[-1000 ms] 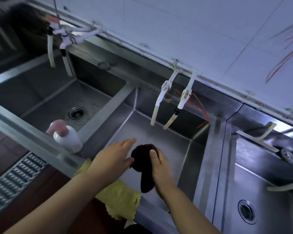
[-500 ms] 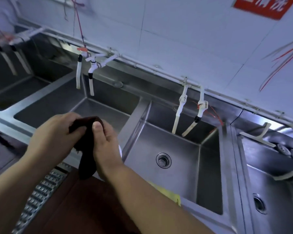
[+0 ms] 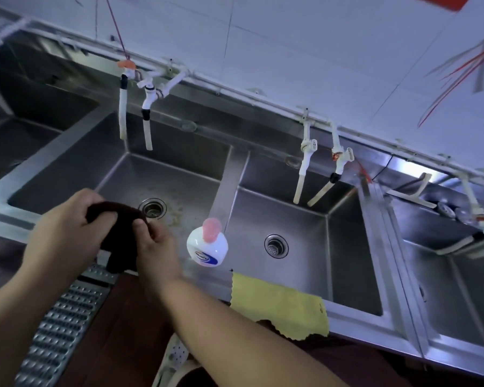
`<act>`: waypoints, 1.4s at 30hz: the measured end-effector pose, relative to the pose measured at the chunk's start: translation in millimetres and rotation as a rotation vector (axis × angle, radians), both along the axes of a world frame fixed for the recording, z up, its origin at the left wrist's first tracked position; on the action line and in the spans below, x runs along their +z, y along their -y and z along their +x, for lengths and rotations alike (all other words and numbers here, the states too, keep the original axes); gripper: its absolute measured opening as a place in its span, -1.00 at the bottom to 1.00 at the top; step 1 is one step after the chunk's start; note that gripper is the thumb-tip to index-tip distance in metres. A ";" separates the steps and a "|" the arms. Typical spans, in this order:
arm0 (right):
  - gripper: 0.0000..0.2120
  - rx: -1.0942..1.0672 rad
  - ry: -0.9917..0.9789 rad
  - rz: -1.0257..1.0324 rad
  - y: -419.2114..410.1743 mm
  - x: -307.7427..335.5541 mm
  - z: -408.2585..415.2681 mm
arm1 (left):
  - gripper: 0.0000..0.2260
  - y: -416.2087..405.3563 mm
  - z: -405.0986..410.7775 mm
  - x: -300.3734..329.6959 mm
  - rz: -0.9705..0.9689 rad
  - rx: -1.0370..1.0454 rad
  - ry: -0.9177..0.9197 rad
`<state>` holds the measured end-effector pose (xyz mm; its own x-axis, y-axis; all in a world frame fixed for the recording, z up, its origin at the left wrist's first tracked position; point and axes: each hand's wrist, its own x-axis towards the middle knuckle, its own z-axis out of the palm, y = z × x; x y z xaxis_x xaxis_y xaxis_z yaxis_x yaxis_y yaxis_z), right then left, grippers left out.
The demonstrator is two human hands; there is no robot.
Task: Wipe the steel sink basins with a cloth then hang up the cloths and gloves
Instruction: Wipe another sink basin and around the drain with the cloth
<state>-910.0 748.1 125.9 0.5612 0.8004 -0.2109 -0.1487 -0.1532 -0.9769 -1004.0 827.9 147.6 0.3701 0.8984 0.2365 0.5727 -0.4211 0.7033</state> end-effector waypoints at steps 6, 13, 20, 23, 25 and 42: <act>-0.87 -0.015 -0.006 0.021 -60.9 -36.5 -0.4 | -0.91 -52.0 12.6 3.4 -0.060 0.019 -0.078; -0.87 -0.038 0.132 -0.192 -129.8 -72.7 1.1 | -0.80 -133.4 15.3 -10.1 -0.193 0.004 -0.169; -0.88 -0.092 0.148 -0.438 -178.3 -96.5 29.1 | -0.79 -206.8 12.4 -51.2 -0.288 -0.019 -0.254; -0.85 -0.149 0.227 -0.543 -198.7 -110.6 42.6 | -0.87 -240.9 18.2 -76.6 -0.298 -0.113 -0.320; -0.86 -0.152 0.279 -0.601 -208.7 -119.0 49.3 | -0.91 -261.9 23.8 -96.3 -0.307 -0.213 -0.382; -0.77 0.008 0.342 -1.417 -202.7 -211.3 90.9 | -0.73 -286.8 105.4 -265.7 -0.745 -0.971 -0.777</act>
